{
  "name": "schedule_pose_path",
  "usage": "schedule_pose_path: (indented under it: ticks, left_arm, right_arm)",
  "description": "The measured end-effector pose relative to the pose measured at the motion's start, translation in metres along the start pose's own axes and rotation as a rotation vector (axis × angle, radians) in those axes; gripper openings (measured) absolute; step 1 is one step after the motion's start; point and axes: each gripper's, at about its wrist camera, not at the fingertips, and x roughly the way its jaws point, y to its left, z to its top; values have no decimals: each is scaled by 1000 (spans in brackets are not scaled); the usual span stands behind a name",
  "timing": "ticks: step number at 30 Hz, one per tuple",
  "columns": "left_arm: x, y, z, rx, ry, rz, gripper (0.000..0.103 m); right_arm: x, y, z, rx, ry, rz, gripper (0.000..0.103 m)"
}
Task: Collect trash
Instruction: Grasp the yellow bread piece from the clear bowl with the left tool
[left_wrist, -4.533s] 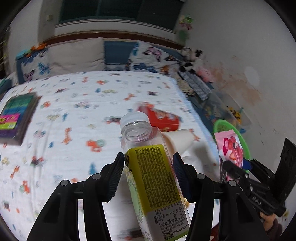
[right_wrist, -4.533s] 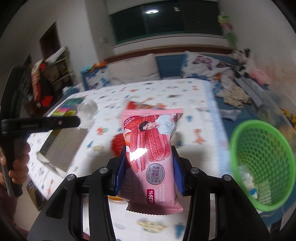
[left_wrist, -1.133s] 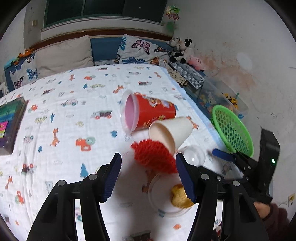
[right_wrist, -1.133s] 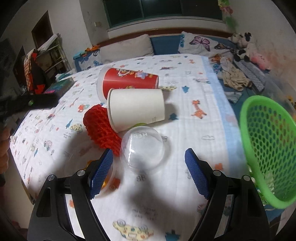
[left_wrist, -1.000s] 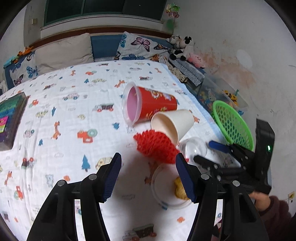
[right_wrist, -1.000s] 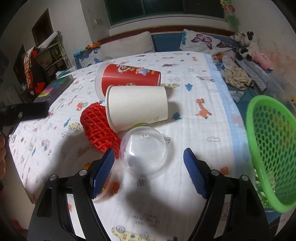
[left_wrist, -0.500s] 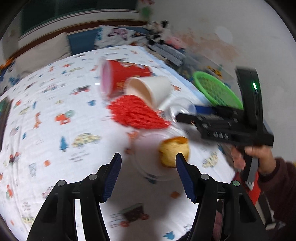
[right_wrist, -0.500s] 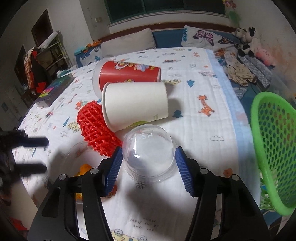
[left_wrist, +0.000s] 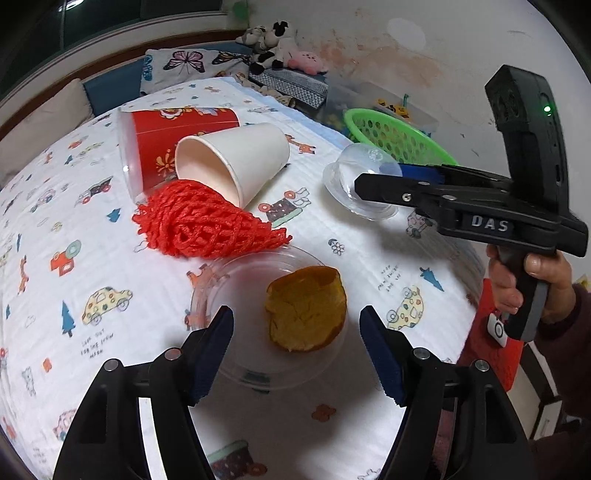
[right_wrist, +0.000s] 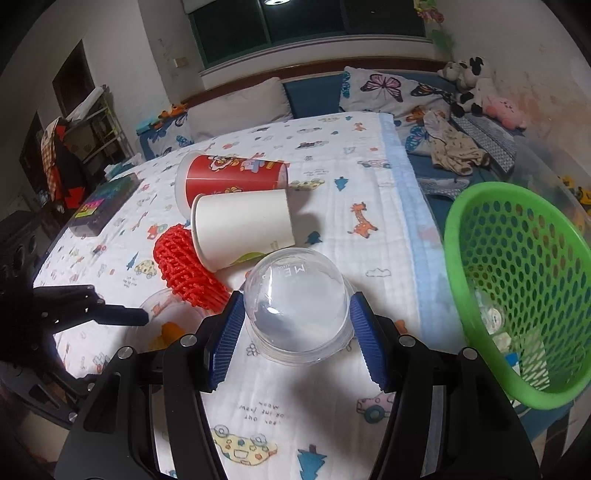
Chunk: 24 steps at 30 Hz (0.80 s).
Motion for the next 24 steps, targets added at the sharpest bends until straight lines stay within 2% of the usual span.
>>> schedule_pose_path:
  ticks: [4,9,10,11,24]
  left_arm:
    - [10,3,2,10,19,-25,66]
    - [13,5,3,2,16,-69,57]
    - [12,4,3,13,12,-73,55]
    - [12,2,3,21,9,-87,48]
    - [1,-2,2,25,-29,-73,40]
  right_arm:
    - [-1,0,-3,5,1,-2,59]
    - [-3,-1,-5,10,-1,-10,59]
    - [-3,-2,-5,13,-1,-10,59]
    - [-3,-3,-5,17,-3,-11,59]
    - [-9,-7,-10,34,-10,-21,59]
